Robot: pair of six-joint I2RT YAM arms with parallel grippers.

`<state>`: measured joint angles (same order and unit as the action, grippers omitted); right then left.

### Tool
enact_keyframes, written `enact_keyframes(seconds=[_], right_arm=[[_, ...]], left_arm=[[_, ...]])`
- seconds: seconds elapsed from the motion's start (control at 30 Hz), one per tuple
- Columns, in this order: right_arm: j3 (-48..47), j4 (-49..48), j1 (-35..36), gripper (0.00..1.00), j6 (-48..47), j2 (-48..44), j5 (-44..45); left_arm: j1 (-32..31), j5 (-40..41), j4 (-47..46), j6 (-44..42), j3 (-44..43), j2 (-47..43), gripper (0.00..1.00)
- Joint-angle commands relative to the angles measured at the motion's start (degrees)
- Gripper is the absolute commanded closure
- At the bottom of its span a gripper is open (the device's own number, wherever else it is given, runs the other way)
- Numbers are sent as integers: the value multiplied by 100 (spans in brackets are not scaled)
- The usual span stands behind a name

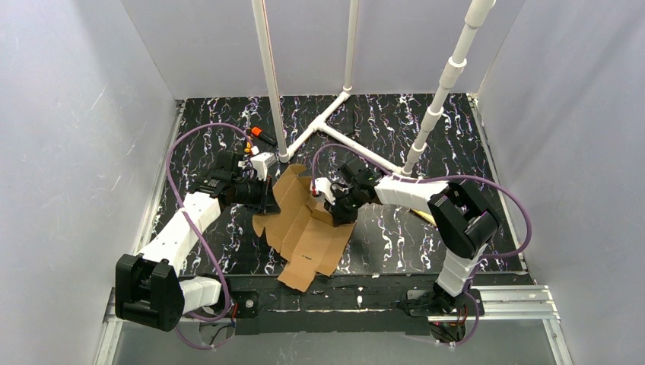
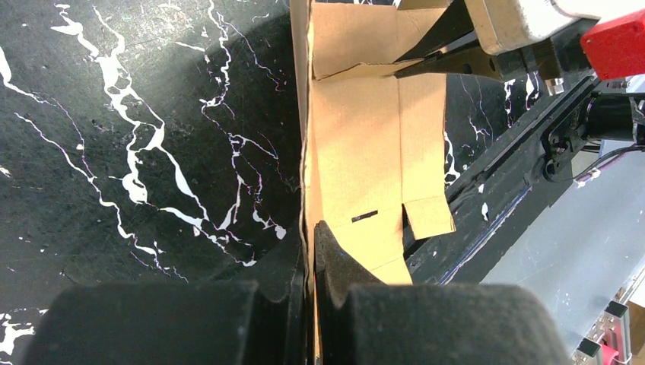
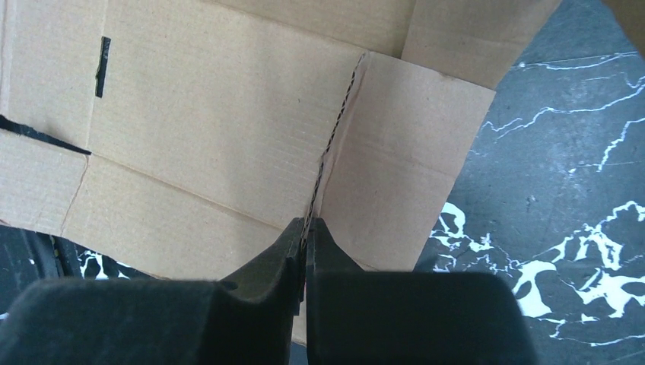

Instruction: Fold the paper box

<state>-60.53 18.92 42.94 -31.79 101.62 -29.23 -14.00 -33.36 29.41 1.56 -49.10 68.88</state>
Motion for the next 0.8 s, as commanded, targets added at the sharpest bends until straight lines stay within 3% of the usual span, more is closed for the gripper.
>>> enact_keyframes(seconds=[0.0,0.3,0.53,0.77], right_arm=[[-228,120,-14,89,-45,-39,223],[-328,121,-888,93,112,-740,-250],[-196,-626,-1129,95,883,-488,1297],[-381,-814,-1089,93,1083,44,1927]], left_arm=[[21,-60,29,-75,36,-165,100],[27,-82,39,-113,28,-121,100],[21,-189,17,-130,45,-111,100],[21,-256,15,-130,59,-94,100]])
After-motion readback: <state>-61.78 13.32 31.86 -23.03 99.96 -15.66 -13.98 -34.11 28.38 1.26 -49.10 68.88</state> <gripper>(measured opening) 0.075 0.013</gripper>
